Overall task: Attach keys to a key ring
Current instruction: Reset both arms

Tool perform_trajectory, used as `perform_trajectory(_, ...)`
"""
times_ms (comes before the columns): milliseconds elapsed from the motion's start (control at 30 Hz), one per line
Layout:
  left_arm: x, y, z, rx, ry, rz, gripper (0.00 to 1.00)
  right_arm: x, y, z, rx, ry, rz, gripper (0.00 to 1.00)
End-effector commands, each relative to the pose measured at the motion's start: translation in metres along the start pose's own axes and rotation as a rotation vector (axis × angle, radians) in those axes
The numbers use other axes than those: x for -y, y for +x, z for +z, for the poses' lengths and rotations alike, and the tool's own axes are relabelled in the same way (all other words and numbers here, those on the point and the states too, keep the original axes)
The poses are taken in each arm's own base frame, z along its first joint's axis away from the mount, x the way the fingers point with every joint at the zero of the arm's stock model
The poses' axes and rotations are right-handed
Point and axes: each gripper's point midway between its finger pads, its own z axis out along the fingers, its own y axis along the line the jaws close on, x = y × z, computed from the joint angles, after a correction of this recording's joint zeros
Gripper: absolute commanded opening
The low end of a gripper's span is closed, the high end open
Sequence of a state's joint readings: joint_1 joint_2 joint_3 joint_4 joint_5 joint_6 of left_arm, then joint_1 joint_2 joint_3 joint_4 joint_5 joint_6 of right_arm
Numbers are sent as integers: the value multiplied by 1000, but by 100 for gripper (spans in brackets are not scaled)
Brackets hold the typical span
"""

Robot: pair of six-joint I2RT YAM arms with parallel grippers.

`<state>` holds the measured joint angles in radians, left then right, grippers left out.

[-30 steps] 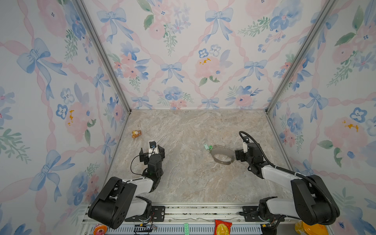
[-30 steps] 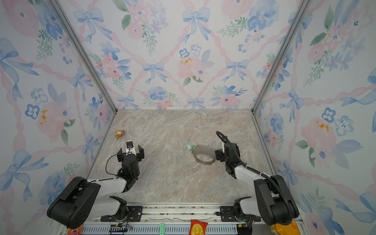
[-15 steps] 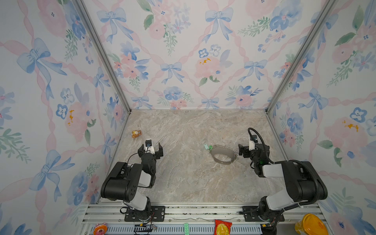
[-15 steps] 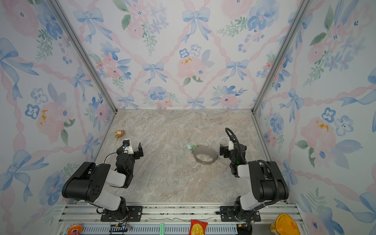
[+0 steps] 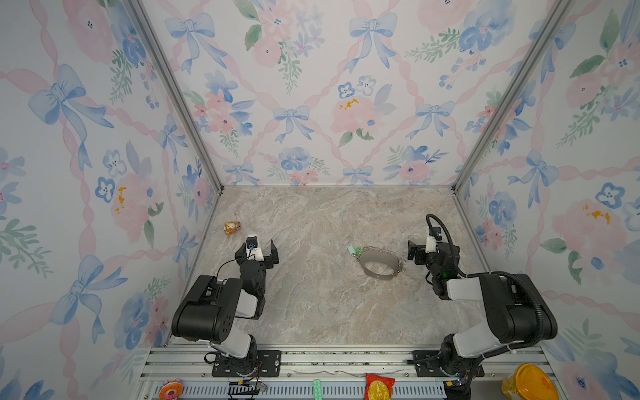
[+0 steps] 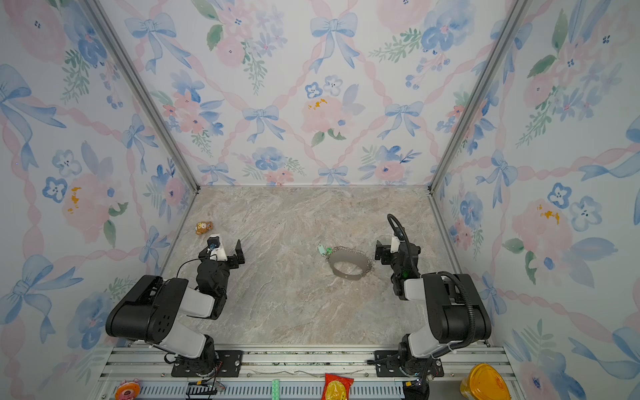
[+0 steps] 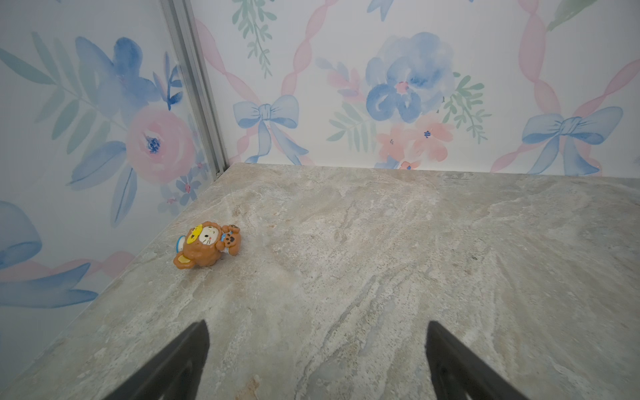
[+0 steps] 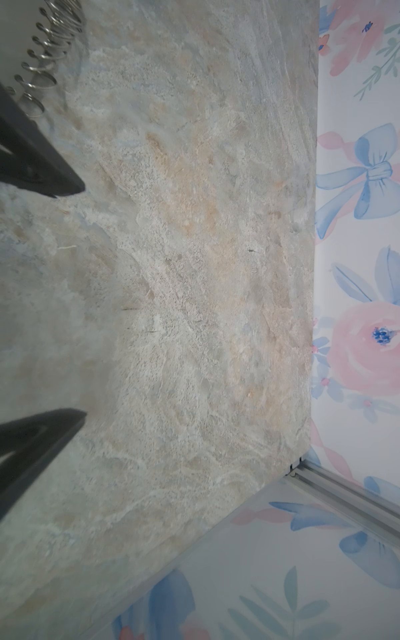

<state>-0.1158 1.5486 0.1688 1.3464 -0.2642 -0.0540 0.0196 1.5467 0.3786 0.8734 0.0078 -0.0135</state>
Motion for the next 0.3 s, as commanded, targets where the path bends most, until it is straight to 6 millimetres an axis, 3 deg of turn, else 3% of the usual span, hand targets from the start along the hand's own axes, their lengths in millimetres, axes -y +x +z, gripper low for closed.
perform_trajectory(0, 1, -9, 3, 30, 8, -21, 98, 1, -14, 2, 41, 1, 22, 97)
perform_trajectory(267, 1, -8, 3, 29, 8, -21, 98, 1, -14, 2, 41, 5, 19, 97)
